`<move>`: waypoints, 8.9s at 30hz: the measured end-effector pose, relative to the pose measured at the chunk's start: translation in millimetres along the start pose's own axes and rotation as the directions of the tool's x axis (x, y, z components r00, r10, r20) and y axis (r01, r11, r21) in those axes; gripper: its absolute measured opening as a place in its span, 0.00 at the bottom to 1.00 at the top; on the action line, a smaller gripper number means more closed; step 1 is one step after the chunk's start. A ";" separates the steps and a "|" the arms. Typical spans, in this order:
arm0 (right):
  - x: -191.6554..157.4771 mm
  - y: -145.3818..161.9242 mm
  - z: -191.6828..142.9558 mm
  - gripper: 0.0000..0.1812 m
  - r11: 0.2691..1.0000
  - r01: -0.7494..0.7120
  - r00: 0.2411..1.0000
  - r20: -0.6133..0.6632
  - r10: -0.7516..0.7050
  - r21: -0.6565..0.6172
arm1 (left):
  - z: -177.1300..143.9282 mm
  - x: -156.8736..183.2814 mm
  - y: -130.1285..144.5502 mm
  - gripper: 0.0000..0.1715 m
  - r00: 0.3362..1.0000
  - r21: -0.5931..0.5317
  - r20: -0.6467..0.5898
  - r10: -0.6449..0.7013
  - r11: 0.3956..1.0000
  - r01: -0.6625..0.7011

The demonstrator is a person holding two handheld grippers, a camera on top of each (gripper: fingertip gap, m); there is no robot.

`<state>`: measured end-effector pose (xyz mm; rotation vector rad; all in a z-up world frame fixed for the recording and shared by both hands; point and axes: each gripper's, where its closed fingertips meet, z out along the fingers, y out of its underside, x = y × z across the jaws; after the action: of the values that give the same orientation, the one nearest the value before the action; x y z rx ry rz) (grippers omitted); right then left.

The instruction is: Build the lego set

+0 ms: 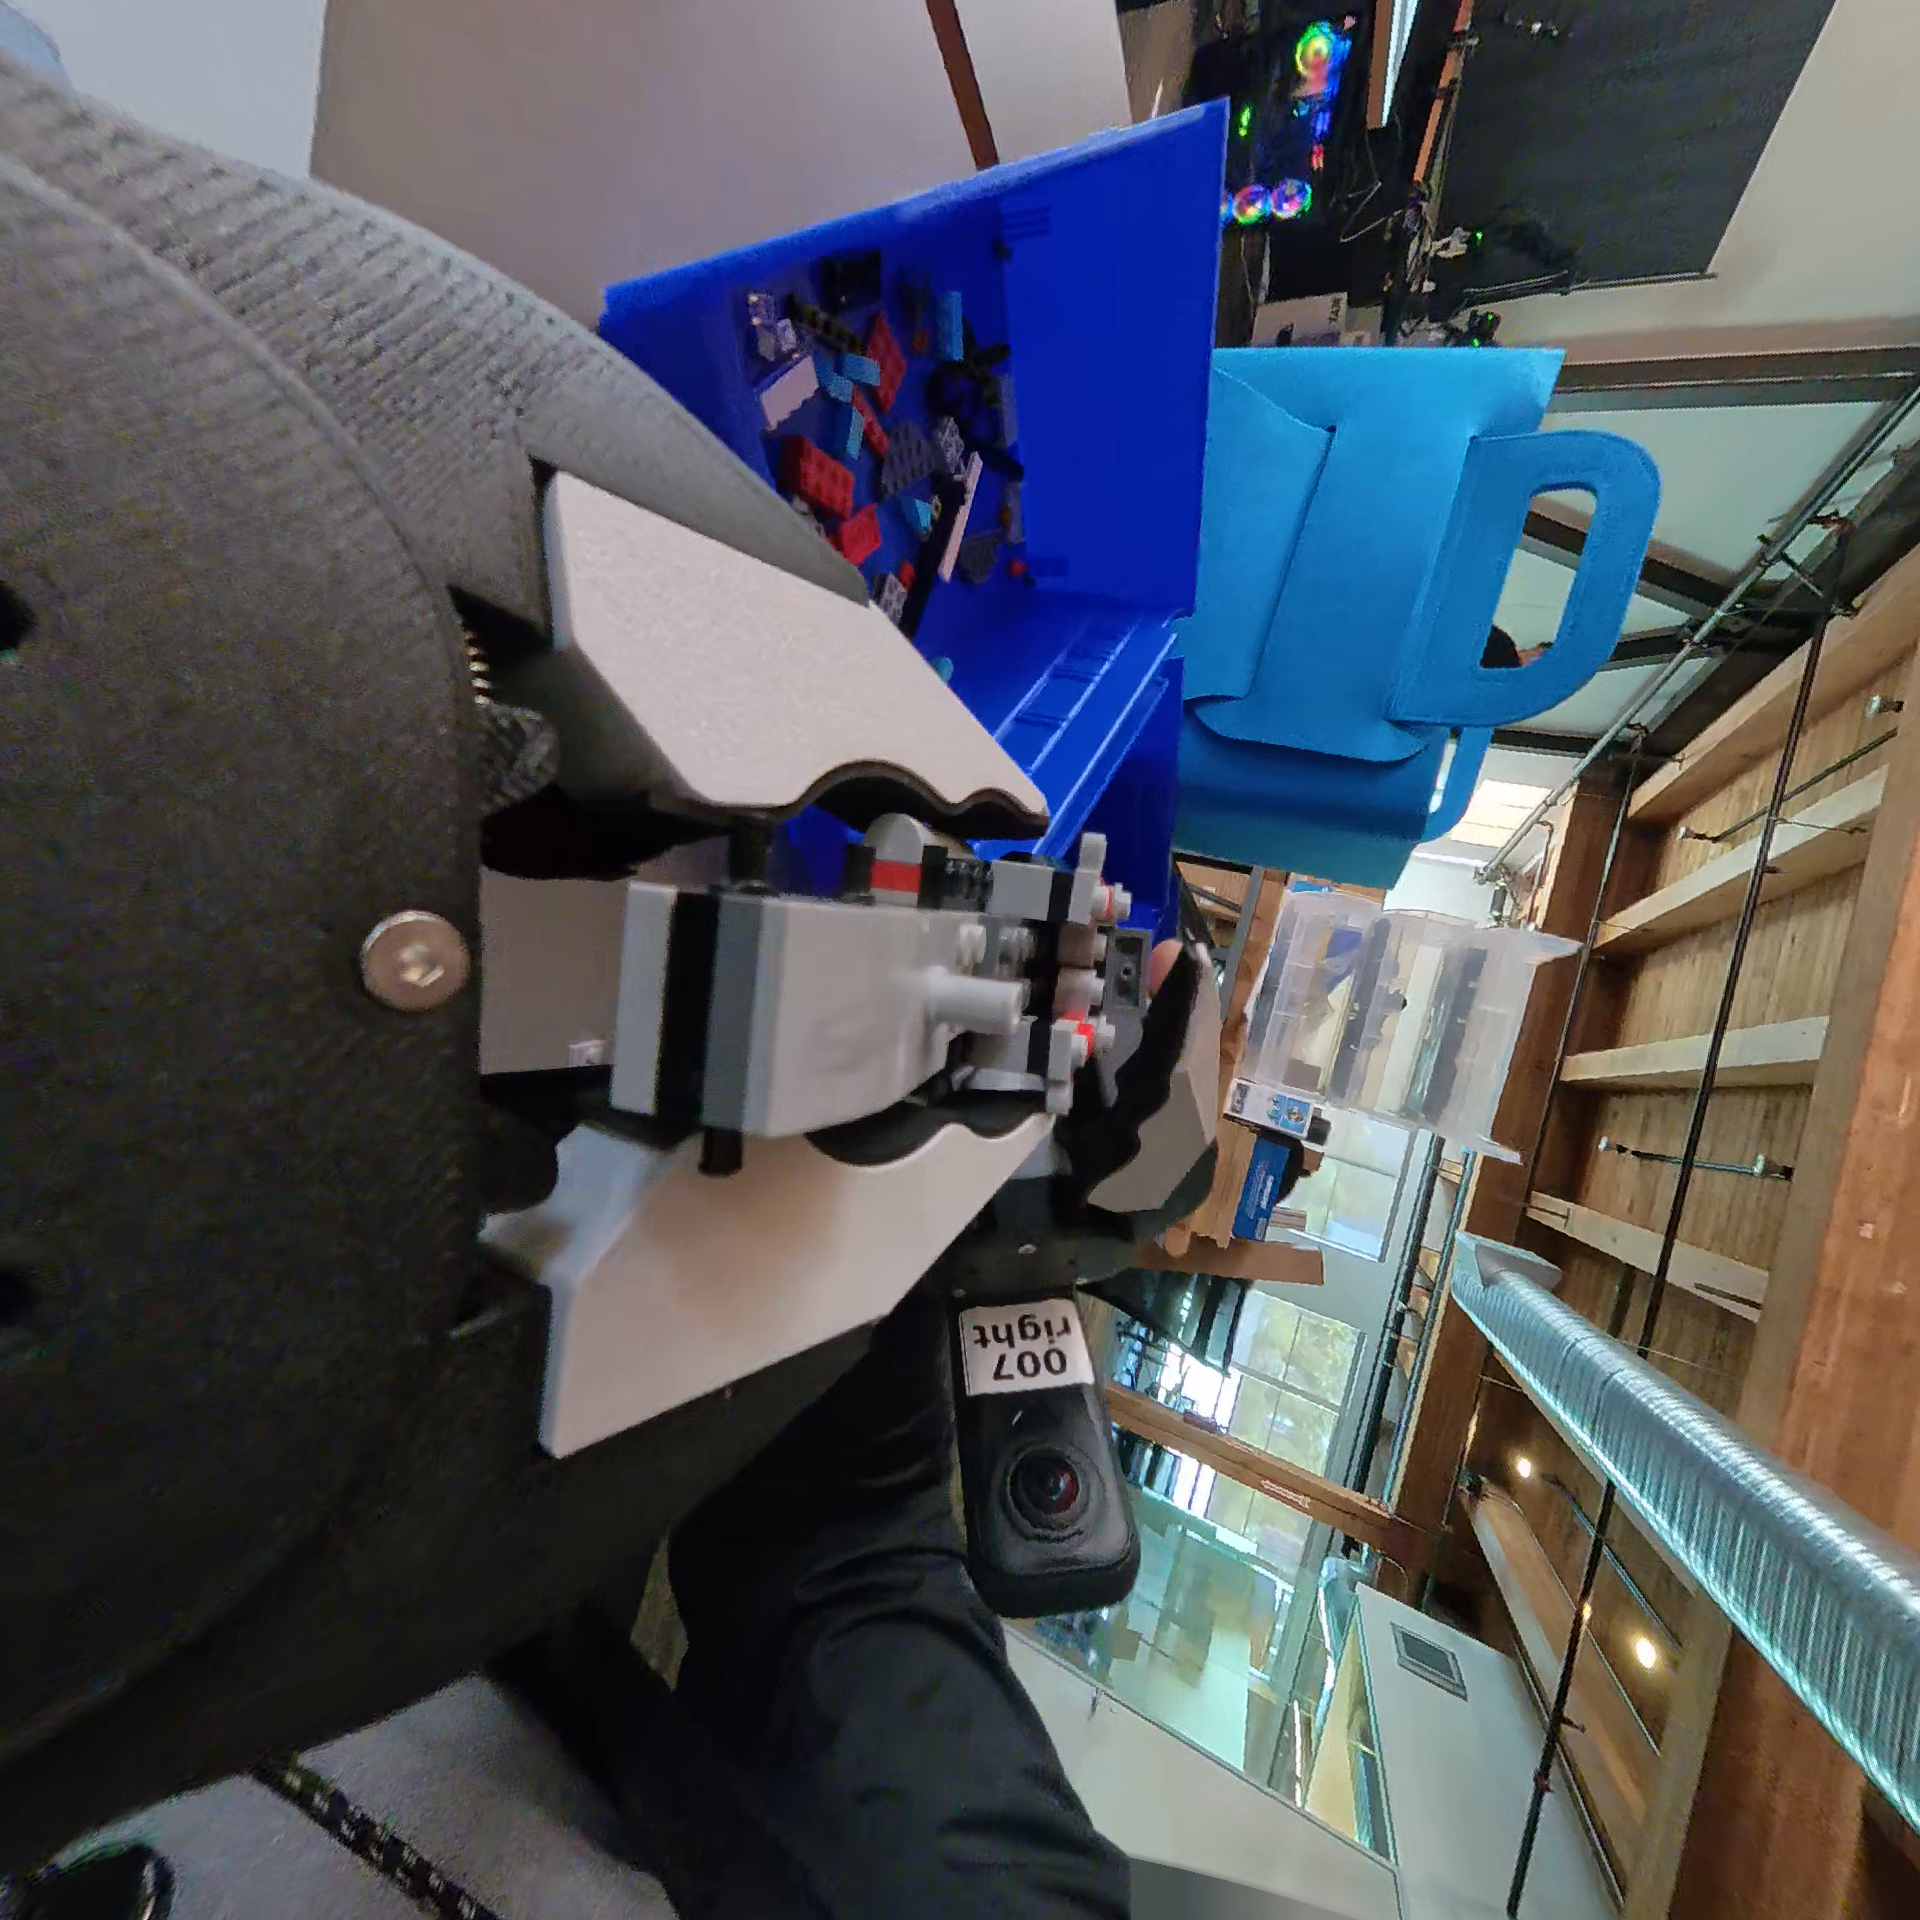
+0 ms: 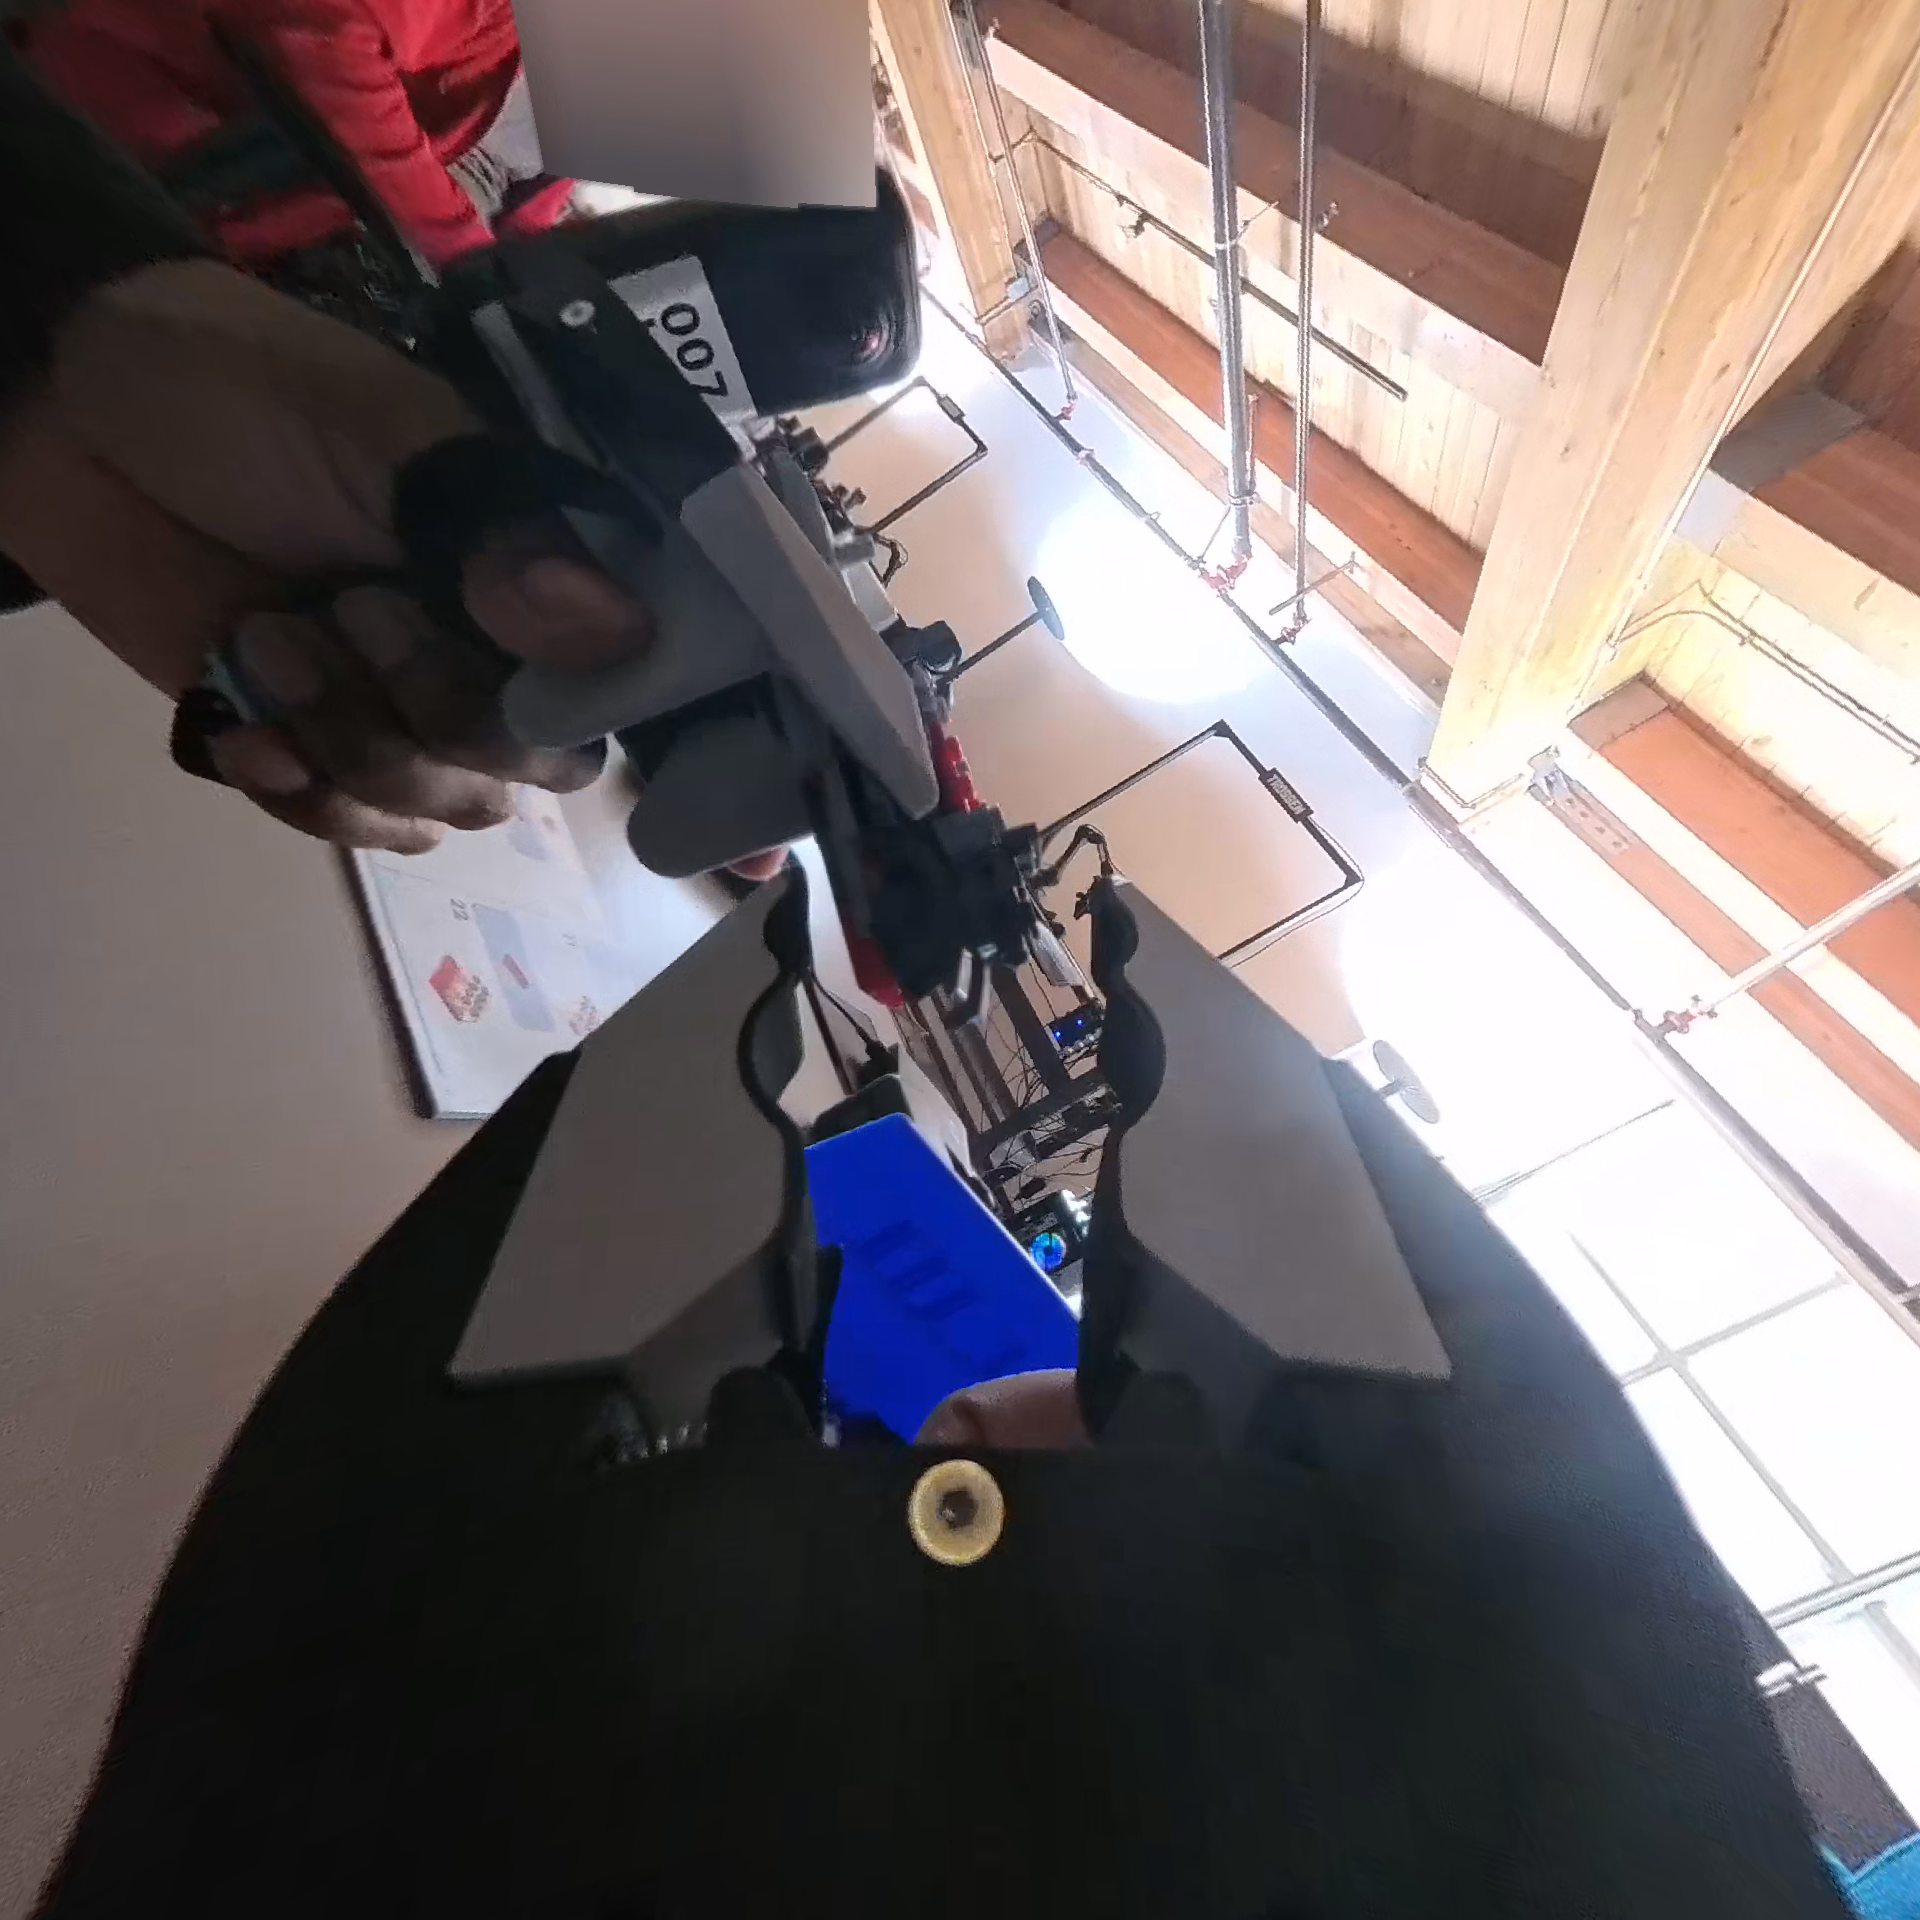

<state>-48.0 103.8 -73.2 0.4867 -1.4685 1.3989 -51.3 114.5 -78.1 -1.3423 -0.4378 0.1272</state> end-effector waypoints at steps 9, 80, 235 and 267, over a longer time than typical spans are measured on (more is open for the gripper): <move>29.8 -7.9 13.8 0.35 0.993 -0.118 0.993 0.034 0.117 0.023 | -0.6 -26.8 -37.2 0.29 0.991 0.004 -0.130 0.039 0.999 -0.038; -37.2 43.9 34.3 0.40 0.905 -0.396 0.908 0.079 0.411 -0.154 | -6.4 -64.6 31.0 0.29 0.989 -0.192 0.018 0.146 0.972 -0.139; -35.7 15.8 10.1 0.23 0.995 0.041 0.967 0.256 -0.017 -0.088 | -10.2 -5.8 27.3 0.29 0.703 -0.280 -0.434 -0.563 0.826 0.489; -34.1 16.1 9.9 0.22 0.996 0.010 0.965 0.261 0.013 -0.086 | -8.2 -6.5 26.7 0.29 0.714 -0.269 -0.427 -0.555 0.832 0.486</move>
<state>-51.1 87.3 -108.3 0.6335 -1.7340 1.3020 -49.9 111.0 -106.6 -1.2772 -0.3791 -0.7261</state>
